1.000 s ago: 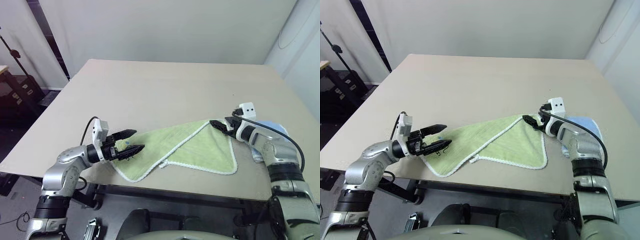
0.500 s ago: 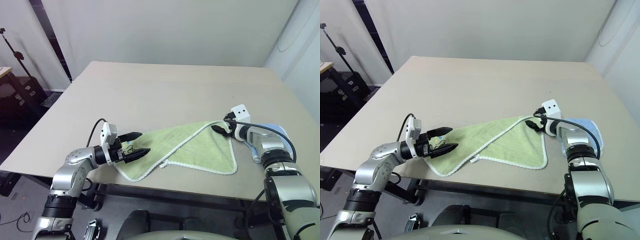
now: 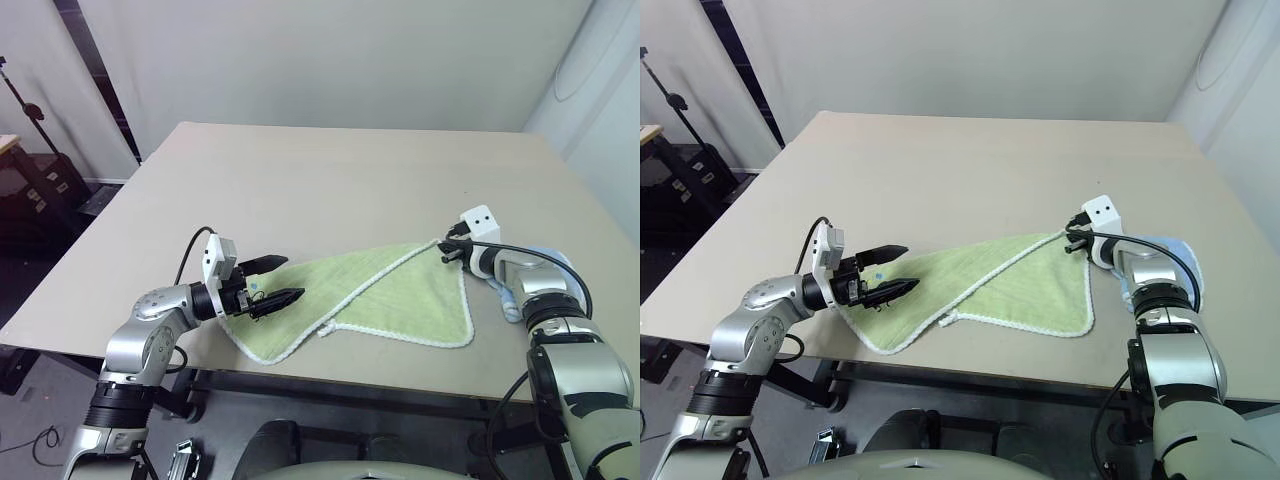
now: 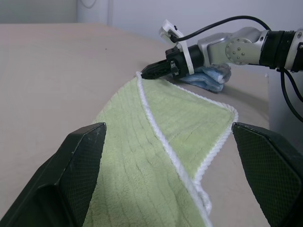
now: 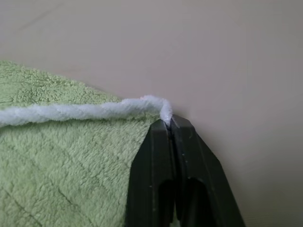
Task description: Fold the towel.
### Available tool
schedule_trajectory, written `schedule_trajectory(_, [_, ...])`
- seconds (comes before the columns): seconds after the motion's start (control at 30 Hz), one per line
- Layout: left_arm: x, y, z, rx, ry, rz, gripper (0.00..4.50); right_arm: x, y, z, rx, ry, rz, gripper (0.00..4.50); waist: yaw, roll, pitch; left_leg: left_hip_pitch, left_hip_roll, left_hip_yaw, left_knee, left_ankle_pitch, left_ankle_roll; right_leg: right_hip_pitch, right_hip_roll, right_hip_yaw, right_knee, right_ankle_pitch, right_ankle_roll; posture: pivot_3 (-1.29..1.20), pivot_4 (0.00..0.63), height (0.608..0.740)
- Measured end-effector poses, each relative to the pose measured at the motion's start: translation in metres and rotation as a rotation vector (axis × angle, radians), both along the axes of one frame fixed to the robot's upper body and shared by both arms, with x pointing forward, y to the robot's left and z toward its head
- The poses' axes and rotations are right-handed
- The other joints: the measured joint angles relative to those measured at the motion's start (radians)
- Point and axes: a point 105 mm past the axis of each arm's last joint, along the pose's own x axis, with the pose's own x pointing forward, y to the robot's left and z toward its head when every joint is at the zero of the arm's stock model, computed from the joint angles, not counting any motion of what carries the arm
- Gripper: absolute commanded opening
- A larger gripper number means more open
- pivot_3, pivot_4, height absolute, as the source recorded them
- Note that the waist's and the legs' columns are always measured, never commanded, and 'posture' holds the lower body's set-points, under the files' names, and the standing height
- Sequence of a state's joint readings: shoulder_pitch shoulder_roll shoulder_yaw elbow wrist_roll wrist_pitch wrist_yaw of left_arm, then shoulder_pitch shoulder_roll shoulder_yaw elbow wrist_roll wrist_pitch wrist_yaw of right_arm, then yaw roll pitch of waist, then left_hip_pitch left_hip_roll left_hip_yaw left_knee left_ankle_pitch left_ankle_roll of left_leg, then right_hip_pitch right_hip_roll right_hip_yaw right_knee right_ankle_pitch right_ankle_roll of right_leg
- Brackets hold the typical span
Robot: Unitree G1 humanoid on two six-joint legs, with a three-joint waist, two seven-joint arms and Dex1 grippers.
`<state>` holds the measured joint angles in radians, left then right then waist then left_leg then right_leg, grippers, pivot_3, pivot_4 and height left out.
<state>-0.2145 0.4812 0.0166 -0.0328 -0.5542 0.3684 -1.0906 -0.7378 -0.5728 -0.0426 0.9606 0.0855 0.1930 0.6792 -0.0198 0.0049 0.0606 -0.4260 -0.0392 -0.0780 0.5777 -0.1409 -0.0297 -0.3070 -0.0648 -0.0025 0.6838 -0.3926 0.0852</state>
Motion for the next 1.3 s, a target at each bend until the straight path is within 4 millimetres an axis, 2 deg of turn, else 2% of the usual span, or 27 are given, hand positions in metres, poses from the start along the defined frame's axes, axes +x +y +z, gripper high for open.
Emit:
schedule_trajectory(0.17, [-0.001,0.003,0.002,0.016,-0.008,-0.013,4.50,0.007,0.014,0.057,0.043,-0.185,0.005,0.05,0.000,0.001,0.000,-0.002,0.000,0.000,-0.001,0.000,0.000,-0.003,-0.001,0.001,0.000,0.000,0.000,0.00,0.000,0.709])
schedule_trajectory(0.27, [-0.003,0.002,0.001,0.017,-0.008,-0.023,4.50,0.010,0.036,0.090,0.097,-0.291,-0.030,0.05,-0.002,0.001,0.000,-0.002,0.001,0.000,-0.002,0.000,0.000,-0.005,-0.001,0.001,0.000,0.000,-0.001,0.00,0.000,0.709])
schedule_trajectory(0.4, [-0.008,-0.005,-0.005,0.043,0.008,-0.073,4.50,0.017,0.069,0.119,0.195,-0.381,-0.073,0.05,0.001,0.001,0.000,-0.005,0.000,0.000,-0.003,0.000,0.000,-0.009,-0.001,0.001,0.000,-0.001,-0.001,0.00,0.000,0.709])
schedule_trajectory(0.5, [-0.015,-0.011,-0.014,0.080,0.051,-0.131,4.50,0.023,0.076,0.133,0.211,-0.429,-0.115,0.05,0.006,0.001,0.000,-0.011,0.000,0.000,-0.002,0.000,0.000,-0.014,-0.001,0.001,0.000,0.000,-0.001,0.00,0.000,0.709])
schedule_trajectory(0.6, [-0.020,-0.017,-0.022,0.125,0.070,-0.176,4.50,0.032,0.070,0.138,0.229,-0.441,-0.201,0.05,0.005,0.001,0.000,-0.012,-0.001,0.001,-0.002,0.000,0.000,-0.015,0.000,0.001,0.000,0.000,0.000,0.00,0.000,0.709])
schedule_trajectory(0.73, [-0.024,-0.023,-0.026,0.148,0.077,-0.223,4.50,0.040,0.055,0.133,0.242,-0.432,-0.310,0.05,0.001,0.001,0.000,-0.012,0.000,0.000,-0.002,0.001,0.000,-0.015,0.001,0.001,0.002,0.001,0.002,0.00,0.000,0.709])
schedule_trajectory(0.87, [-0.020,-0.024,-0.033,0.195,0.082,-0.241,4.50,0.045,0.046,0.126,0.236,-0.420,-0.370,0.05,-0.001,0.002,0.001,-0.012,0.000,0.000,-0.002,0.001,0.000,-0.016,0.001,0.001,0.005,0.002,0.003,0.00,0.000,0.709])
schedule_trajectory(1.0, [-0.010,-0.027,-0.044,0.259,0.108,-0.253,4.50,0.045,0.048,0.125,0.230,-0.421,-0.370,0.05,-0.001,0.002,0.001,-0.012,0.000,0.000,-0.001,0.002,-0.001,-0.015,0.002,0.001,0.007,0.002,0.003,0.00,0.000,0.709])
schedule_trajectory(1.2, [-0.003,-0.040,-0.023,0.266,0.085,-0.347,4.50,0.044,0.047,0.120,0.213,-0.410,-0.372,0.05,-0.002,0.002,0.001,-0.012,0.000,0.000,-0.001,0.002,-0.001,-0.014,0.002,0.001,0.008,0.002,0.004,0.00,0.000,0.709])
schedule_trajectory(1.3, [-0.004,-0.047,-0.002,0.237,0.133,-0.405,4.50,0.042,0.044,0.113,0.203,-0.397,-0.380,0.05,-0.003,0.001,0.001,-0.012,0.000,0.000,-0.001,0.002,-0.001,-0.014,0.002,0.001,0.010,0.002,0.004,0.00,0.000,0.709])
